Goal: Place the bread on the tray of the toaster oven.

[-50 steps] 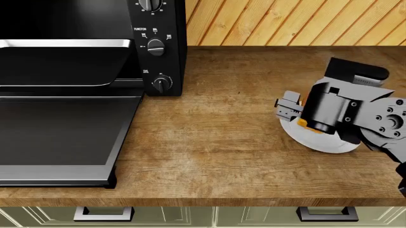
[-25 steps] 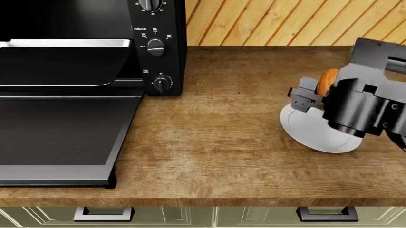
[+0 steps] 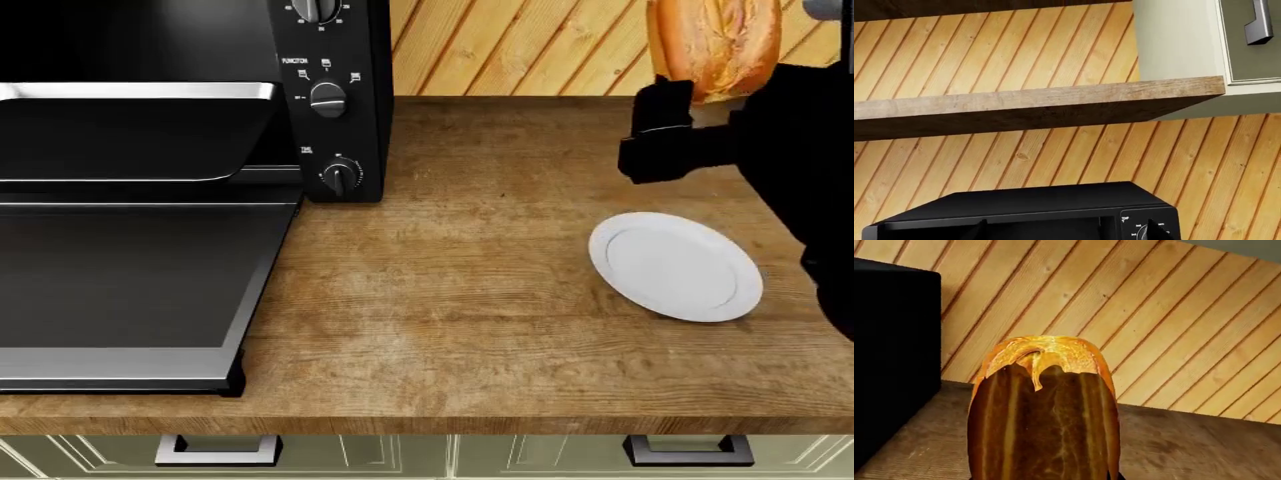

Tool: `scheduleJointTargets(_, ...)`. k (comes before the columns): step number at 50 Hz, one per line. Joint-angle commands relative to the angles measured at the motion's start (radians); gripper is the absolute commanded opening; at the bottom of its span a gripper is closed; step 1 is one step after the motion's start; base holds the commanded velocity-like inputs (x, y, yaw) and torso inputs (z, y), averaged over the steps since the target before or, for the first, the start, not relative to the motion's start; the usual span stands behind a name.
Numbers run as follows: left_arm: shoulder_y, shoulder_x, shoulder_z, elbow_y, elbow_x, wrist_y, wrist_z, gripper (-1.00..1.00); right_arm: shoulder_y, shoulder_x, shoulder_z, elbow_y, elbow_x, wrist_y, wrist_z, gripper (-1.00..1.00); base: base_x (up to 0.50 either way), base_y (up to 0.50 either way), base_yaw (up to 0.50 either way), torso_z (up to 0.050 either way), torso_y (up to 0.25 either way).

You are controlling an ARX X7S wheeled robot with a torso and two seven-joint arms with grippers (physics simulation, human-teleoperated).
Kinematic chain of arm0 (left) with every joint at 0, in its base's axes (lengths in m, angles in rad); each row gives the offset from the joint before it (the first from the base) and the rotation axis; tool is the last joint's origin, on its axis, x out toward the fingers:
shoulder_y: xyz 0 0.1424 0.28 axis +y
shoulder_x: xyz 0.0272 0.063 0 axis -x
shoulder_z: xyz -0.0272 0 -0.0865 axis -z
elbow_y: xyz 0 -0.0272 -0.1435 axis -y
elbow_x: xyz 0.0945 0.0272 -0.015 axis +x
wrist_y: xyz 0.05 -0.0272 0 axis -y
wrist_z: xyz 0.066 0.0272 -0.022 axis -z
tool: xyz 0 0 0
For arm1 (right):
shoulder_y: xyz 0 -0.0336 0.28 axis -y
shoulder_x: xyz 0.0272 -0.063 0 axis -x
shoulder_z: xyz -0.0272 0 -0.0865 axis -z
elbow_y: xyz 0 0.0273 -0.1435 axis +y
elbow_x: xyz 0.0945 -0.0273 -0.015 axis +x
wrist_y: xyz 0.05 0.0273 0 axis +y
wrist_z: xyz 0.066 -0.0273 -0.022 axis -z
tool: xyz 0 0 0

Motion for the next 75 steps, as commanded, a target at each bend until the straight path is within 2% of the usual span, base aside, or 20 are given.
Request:
scheduleJointTargets(1, -0.076, 0.028, 0.025, -0.010, -0.033, -0.050, -0.030, 1.00, 0.026, 0.016, -0.002, -0.016, -0.291, 0.026, -0.315, -1.00, 0.00, 0.00, 0.00, 0.000, 0.000)
scheduleJointTargets(7, -0.097, 0.033, 0.030, -0.012, -0.051, -0.061, -0.044, 1.00, -0.005, 0.005, -0.013, -0.054, -0.402, -0.028, -0.424, -1.00, 0.00, 0.00, 0.00, 0.000, 0.002)
scheduleJointTargets(9, -0.102, 0.039, 0.034, -0.016, -0.050, -0.065, -0.047, 1.00, -0.023, 0.013, -0.008, -0.089, -0.465, -0.088, -0.488, -1.00, 0.00, 0.00, 0.00, 0.000, 0.000)
scheduleJointTargets(11, -0.115, 0.050, 0.041, -0.022, -0.049, -0.073, -0.050, 1.00, -0.002, 0.006, -0.009, -0.103, -0.474, -0.077, -0.552, -1.00, 0.00, 0.00, 0.00, 0.000, 0.000)
scheduleJointTargets(12, -0.116, 0.053, 0.043, -0.024, -0.047, -0.076, -0.048, 1.00, 0.012, 0.005, -0.013, -0.105, -0.445, -0.057, -0.620, -1.00, 0.00, 0.00, 0.00, 0.000, 0.000)
scheduleJointTargets(24, -0.086, 0.055, 0.042, -0.031, -0.028, -0.068, -0.031, 1.00, 0.010, 0.000, -0.009, -0.054, -0.414, -0.093, -0.873, -1.00, 0.00, 0.00, 0.00, 0.000, 0.001)
scheduleJointTargets(29, -0.080, 0.071, 0.050, -0.039, -0.007, -0.070, -0.017, 1.00, 0.020, -0.017, 0.006, -0.010, -0.392, -0.107, -0.923, -1.00, 0.00, 0.00, 0.00, 0.000, 0.000)
scheduleJointTargets(37, -0.070, 0.077, 0.055, -0.040, 0.004, -0.072, -0.009, 1.00, 0.019, -0.041, -0.051, -0.004, -0.571, -0.092, -1.076, -1.00, 0.00, 0.00, 0.00, 0.000, 0.001)
scheduleJointTargets(43, -0.052, 0.061, 0.048, -0.031, -0.002, -0.066, -0.004, 1.00, 0.031, -0.034, -0.060, -0.054, -0.580, -0.076, -1.112, -1.00, 0.00, 0.00, 0.00, 0.000, 0.000)
scheduleJointTargets(51, -0.107, 0.086, 0.080, -0.025, -0.029, -0.127, 0.026, 1.00, 0.031, -0.010, -0.052, -0.124, -0.565, -0.085, -1.120, -1.00, 0.00, 0.00, 0.00, 0.000, 0.000)
scheduleJointTargets(54, -0.117, 0.092, 0.077, -0.018, -0.051, -0.133, 0.063, 1.00, 0.031, -0.009, -0.051, -0.130, -0.565, -0.088, -1.124, -1.00, 0.00, 0.00, 0.00, 0.000, 0.003)
scheduleJointTargets(61, -0.040, 0.088, 0.020, 0.013, -0.154, -0.061, 0.226, 1.00, 0.015, -0.004, -0.047, -0.140, -0.560, -0.109, -1.126, -1.00, 0.00, 0.00, 0.00, 0.000, 0.000)
scheduleJointTargets(62, -0.095, 0.106, 0.069, 0.008, -0.157, -0.134, 0.211, 1.00, 0.015, -0.006, -0.050, -0.141, -0.568, -0.106, -1.126, -1.00, 0.00, 0.00, 0.00, 0.000, 0.000)
scheduleJointTargets(64, -0.127, 0.126, 0.095, 0.010, -0.152, -0.174, 0.215, 1.00, 0.010, -0.006, -0.052, -0.148, -0.571, -0.108, -1.127, -1.00, 0.00, 0.00, 0.00, 0.000, 0.000)
scheduleJointTargets(65, -0.110, 0.132, 0.081, 0.013, -0.160, -0.160, 0.263, 1.00, 0.008, -0.005, -0.050, -0.148, -0.569, -0.112, -1.129, -1.00, 0.00, 0.00, 0.00, 0.000, 0.000)
scheduleJointTargets(69, -0.062, 0.129, 0.048, 0.021, -0.171, -0.105, 0.282, 1.00, 0.002, 0.000, -0.051, -0.150, -0.572, -0.114, -1.126, -1.00, 0.00, 0.00, 0.00, 0.000, 0.000)
scheduleJointTargets(72, -0.029, 0.116, 0.013, 0.026, -0.199, -0.080, 0.356, 1.00, -0.009, -0.003, -0.057, -0.153, -0.582, -0.118, -1.130, -1.00, 0.00, 0.00, 0.00, 0.000, 0.003)
scheduleJointTargets(75, -0.004, 0.097, -0.014, 0.027, -0.252, -0.038, 0.355, 1.00, -0.004, -0.007, -0.054, -0.147, -0.581, -0.118, -1.133, -1.00, 0.00, 0.00, 0.00, 0.000, 0.000)
